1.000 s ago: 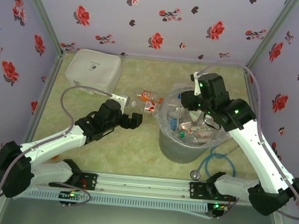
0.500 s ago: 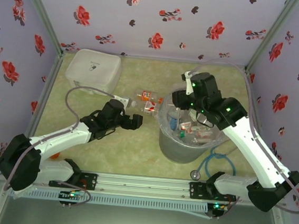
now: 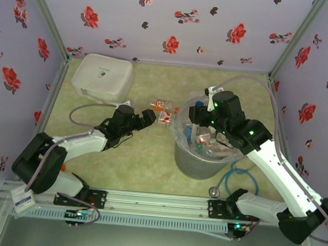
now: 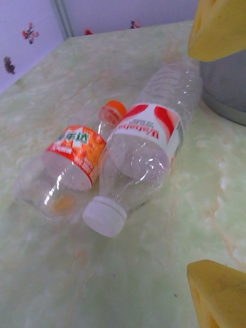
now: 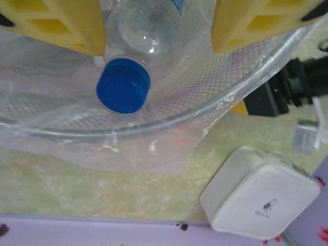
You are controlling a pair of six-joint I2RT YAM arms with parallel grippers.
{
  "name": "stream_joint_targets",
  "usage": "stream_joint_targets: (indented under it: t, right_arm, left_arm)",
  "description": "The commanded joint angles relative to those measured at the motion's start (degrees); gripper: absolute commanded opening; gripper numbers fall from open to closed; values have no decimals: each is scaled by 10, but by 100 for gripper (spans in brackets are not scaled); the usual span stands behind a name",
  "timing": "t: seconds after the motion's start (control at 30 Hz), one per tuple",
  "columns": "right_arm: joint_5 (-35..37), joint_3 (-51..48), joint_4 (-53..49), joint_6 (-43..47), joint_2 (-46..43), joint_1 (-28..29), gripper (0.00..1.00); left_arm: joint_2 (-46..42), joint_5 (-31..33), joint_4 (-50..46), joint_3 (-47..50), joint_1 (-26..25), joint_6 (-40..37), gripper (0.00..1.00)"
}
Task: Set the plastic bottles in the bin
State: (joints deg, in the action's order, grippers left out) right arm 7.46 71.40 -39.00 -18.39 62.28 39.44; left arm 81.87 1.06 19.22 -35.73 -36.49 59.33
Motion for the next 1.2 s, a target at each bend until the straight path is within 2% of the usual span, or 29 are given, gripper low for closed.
stream_joint_targets:
  t: [0.0, 0.13, 0.3, 0.47, 0.53, 0.73, 1.03, 1.17]
  right_arm:
    - [44, 10, 2, 10, -52, -2, 71]
    - [75, 12, -36, 20, -92, -13, 79]
    - [90, -12, -51, 12, -137, -26, 81]
    - [91, -18, -58, 13, -145, -34, 81]
    - [95, -20, -56, 14, -147, -35, 81]
    - [91, -36, -50, 5, -159, -36, 80]
    - [74, -32, -50, -6, -165, -37, 79]
    - [65, -22, -54, -6, -168, -36, 78]
  left_arm:
    - [46, 40, 112, 9, -9, 118, 100]
    - [106, 57, 146, -10, -13, 154, 100]
    - [183, 53, 165, -58, -17, 157, 100]
    - [238, 53, 189, -80, -23, 162, 98]
    - [251, 53, 199, -83, -24, 165, 92]
    - [231, 57, 212, -54, -22, 158, 61]
    - [123, 68, 192, -10, -11, 124, 39]
    - [39, 82, 139, -5, -10, 86, 32]
